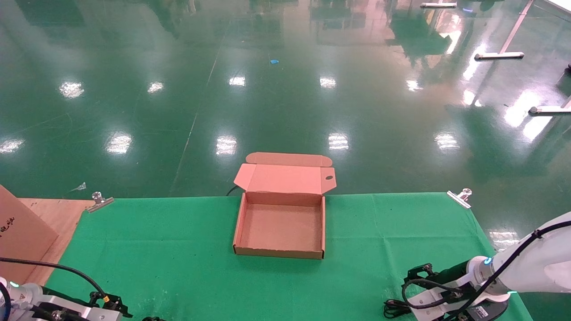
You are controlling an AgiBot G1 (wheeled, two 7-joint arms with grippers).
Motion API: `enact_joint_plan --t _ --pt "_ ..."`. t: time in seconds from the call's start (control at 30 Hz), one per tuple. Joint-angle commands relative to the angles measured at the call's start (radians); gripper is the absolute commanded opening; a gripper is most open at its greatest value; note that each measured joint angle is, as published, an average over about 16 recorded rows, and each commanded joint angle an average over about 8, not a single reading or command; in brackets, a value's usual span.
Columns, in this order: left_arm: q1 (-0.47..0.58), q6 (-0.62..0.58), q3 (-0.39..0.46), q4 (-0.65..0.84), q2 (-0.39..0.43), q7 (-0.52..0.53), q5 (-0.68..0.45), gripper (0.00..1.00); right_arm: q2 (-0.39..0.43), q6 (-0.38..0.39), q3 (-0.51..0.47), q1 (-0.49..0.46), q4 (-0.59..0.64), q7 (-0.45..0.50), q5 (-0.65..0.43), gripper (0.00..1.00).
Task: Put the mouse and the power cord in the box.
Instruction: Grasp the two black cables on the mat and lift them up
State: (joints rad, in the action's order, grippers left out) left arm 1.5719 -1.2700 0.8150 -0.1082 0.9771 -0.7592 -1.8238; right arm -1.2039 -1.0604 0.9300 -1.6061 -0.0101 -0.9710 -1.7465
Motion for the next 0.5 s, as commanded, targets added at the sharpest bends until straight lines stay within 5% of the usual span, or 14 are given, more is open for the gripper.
enact_joint_plan --t 0.03,0.5 --pt "0.001 0.005 0.002 0.005 0.000 0.001 -0.003 0.00 -0.002 0.013 -0.001 0.002 0.001 0.000 0.001 0.00" --pt "-0.018 0.036 0.009 0.036 0.017 -0.025 -0.014 0.00 0.013 -0.035 -0.005 -0.004 0.010 -0.007 0.007 0.00"
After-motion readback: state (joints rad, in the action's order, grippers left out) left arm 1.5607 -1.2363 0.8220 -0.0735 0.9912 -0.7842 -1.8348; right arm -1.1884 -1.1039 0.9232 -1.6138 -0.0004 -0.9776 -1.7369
